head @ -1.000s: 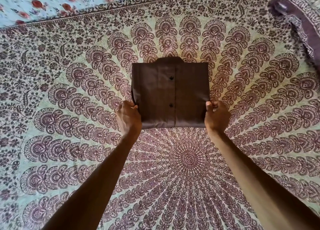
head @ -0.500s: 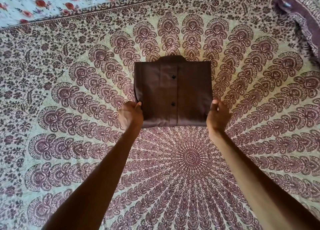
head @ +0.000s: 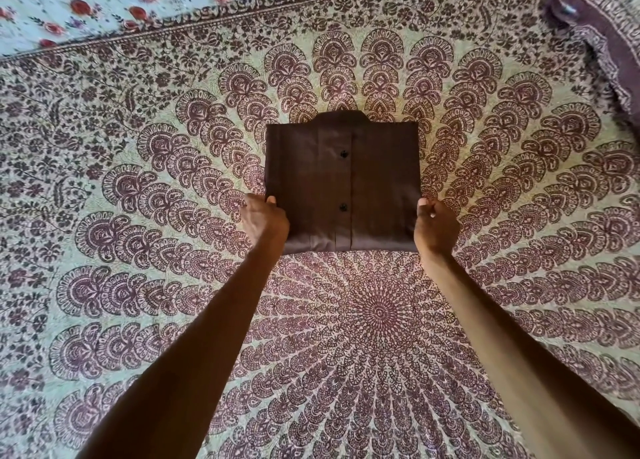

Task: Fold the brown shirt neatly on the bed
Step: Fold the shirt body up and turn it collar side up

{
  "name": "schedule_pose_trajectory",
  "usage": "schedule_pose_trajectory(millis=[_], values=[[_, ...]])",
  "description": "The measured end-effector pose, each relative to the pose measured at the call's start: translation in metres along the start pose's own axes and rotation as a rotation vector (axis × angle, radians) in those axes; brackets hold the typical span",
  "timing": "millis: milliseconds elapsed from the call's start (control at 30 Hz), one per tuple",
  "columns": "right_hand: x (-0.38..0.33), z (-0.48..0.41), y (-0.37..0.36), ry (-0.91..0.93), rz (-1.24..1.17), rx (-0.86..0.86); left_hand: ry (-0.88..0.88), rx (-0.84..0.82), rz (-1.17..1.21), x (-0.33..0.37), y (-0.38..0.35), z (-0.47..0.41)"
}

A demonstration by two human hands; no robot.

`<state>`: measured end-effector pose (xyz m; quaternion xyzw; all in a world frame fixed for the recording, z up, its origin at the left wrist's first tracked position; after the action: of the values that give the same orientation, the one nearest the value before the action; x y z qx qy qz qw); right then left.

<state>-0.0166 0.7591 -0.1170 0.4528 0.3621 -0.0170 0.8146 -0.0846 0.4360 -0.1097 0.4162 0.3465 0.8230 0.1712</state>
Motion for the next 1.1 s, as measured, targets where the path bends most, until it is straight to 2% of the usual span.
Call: schedule_pose_trajectory(millis=[100,167,233,300,400,467,600,700,833,933,1033,1100], values=[[-0.001,0.0,0.001,0.009,-0.041,0.026,0.011,0.04,0.049,-0.003,0.006,-0.002],[0.0,-0.002,0.001,-0.013,-0.066,0.024,0.059,0.035,0.201,-0.009,0.008,-0.01],[0.006,-0.005,0.0,-0.089,-0.114,-0.027,0.164,-0.134,0.339,-0.02,-0.001,-0.018],[0.012,-0.007,-0.001,-0.177,-0.194,-0.093,0.295,-0.243,0.371,-0.035,-0.004,-0.021],[0.018,-0.008,-0.005,-0.312,-0.38,-0.186,0.277,-0.451,0.434,-0.033,-0.005,-0.015],[0.019,-0.01,-0.005,-0.368,-0.434,-0.215,0.253,-0.527,0.461,-0.03,-0.004,-0.012],[0.025,-0.015,-0.001,-0.412,-0.404,-0.193,0.219,-0.483,0.604,-0.034,0.006,-0.025],[0.026,-0.013,0.001,-0.385,-0.358,-0.135,0.17,-0.452,0.588,-0.041,0.003,-0.022],[0.023,-0.012,0.001,-0.352,-0.338,-0.138,0.17,-0.468,0.589,-0.047,-0.002,-0.015],[0.026,-0.017,0.002,-0.334,-0.32,-0.185,0.287,-0.5,0.604,-0.049,0.002,-0.012],[0.031,-0.017,-0.002,-0.343,-0.36,-0.275,0.326,-0.572,0.41,-0.055,0.005,-0.01],[0.033,-0.017,-0.002,-0.335,-0.343,-0.266,0.301,-0.566,0.341,-0.058,0.007,-0.011]])
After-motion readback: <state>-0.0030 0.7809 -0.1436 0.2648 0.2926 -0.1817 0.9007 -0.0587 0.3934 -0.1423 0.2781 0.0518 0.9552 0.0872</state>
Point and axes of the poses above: each hand's wrist, its own z-axis away from the middle knuckle, its own y-axis out of the back of the hand, x = y × z, the point moved 7 cm from there along -z, towards the middle knuckle, and after that the axes turned 7 degrees about -y, right-handed, at the moved point
